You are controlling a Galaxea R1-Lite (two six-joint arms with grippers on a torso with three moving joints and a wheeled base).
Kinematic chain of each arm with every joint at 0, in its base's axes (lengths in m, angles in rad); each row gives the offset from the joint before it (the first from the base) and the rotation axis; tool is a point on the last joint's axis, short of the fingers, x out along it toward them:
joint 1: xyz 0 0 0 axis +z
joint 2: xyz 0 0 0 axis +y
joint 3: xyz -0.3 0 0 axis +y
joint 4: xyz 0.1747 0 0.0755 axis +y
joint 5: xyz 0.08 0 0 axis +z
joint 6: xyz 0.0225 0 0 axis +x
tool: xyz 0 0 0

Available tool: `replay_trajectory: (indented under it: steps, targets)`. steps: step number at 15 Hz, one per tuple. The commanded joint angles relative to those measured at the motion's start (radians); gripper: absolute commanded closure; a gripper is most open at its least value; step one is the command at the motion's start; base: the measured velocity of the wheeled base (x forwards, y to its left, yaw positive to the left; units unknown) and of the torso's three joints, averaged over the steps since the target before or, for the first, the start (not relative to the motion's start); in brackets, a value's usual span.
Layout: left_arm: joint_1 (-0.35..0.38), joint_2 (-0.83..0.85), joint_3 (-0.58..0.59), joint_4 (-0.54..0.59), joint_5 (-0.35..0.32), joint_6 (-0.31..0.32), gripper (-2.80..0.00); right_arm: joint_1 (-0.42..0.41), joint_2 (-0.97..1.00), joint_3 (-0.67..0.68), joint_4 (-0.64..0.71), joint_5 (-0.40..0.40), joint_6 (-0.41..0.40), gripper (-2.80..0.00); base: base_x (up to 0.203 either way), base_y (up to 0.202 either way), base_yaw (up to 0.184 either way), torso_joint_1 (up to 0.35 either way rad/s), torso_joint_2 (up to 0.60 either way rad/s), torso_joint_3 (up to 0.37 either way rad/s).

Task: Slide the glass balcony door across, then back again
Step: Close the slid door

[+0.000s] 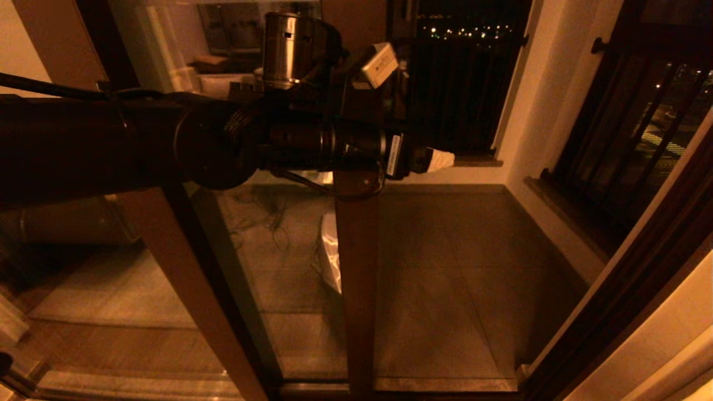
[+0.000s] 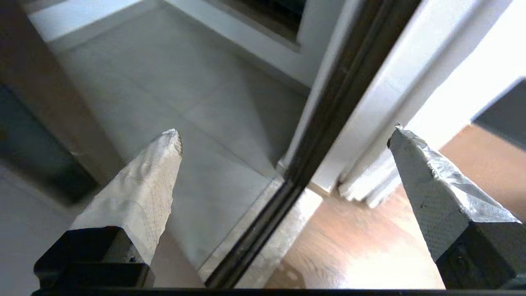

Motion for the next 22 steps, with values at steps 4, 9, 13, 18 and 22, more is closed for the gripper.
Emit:
replay_trajectory:
  steps: [4, 9, 13, 18, 22]
  targets:
    - [-0.004, -0.277, 0.185, 0.035, 0.032, 0.003, 0.00, 0.000, 0.001, -0.001, 0.000, 0.000, 0.000, 0.00, 0.000, 0.000, 0.000, 0.000, 0.00, 0.000]
    - [0.052, -0.866, 0.435, 0.288, 0.284, 0.005, 0.00, 0.000, 0.001, -0.001, 0.000, 0.000, 0.000, 0.00, 0.000, 0.000, 0.000, 0.000, 0.00, 0.000]
    - [0.315, -1.299, 0.659, 0.532, 0.597, 0.002, 0.00, 0.000, 0.001, -0.001, 0.000, 0.000, 0.000, 0.00, 0.000, 0.000, 0.000, 0.000, 0.00, 0.000]
    - [0.630, -1.676, 0.983, 0.600, 0.697, 0.001, 0.00, 0.000, 0.001, -0.001, 0.000, 0.000, 0.000, 0.00, 0.000, 0.000, 0.000, 0.000, 0.00, 0.000]
    - [0.673, -1.852, 1.185, 0.451, 0.718, 0.009, 0.00, 0.000, 0.001, -0.001, 0.000, 0.000, 0.000, 0.00, 0.000, 0.000, 0.000, 0.000, 0.00, 0.000]
